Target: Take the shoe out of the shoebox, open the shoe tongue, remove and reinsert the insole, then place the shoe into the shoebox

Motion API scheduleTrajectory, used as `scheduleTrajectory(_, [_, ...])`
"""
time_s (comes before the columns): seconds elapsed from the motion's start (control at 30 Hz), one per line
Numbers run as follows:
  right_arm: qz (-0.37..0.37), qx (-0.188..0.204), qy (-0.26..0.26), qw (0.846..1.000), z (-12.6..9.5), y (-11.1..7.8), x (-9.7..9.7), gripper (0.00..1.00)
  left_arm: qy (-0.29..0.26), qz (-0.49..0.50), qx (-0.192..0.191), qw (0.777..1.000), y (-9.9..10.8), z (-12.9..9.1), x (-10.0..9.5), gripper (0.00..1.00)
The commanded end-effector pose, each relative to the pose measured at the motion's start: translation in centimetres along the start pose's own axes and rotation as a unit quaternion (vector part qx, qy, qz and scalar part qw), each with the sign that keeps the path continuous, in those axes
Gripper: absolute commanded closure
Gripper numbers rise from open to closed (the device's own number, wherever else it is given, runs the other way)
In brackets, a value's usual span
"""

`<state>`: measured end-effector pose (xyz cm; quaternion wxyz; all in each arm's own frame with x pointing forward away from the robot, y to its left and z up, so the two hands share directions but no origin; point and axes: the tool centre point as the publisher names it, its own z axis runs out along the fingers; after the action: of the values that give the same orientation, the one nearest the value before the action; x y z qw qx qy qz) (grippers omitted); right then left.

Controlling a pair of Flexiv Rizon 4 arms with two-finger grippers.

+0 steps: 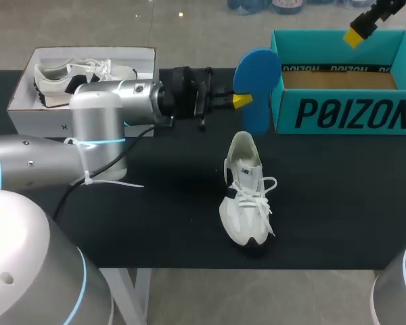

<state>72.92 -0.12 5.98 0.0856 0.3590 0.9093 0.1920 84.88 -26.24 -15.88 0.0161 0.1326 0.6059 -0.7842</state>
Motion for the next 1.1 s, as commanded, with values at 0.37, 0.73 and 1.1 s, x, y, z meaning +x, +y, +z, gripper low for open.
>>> scheduleTrajectory(0.37, [0.0, 0.002, 0.001, 1.0, 0.0, 0.2, -0.1, 0.0, 0.01, -0.251, 0.004, 0.968, -0.1, 0.3, 0.4, 1.0])
scheduleTrajectory(0.73, [0.0, 0.002, 0.001, 1.0, 0.0, 0.2, -0.1, 0.0, -0.016, -0.384, 0.084, 0.919, 0.7, -0.4, 0.5, 1.0])
scheduleTrajectory(1.1, [0.0, 0.002, 0.001, 1.0, 0.0, 0.2, -0.1, 0.0, -0.016, -0.395, 0.094, 0.914, 1.0, -0.6, 0.3, 1.0])
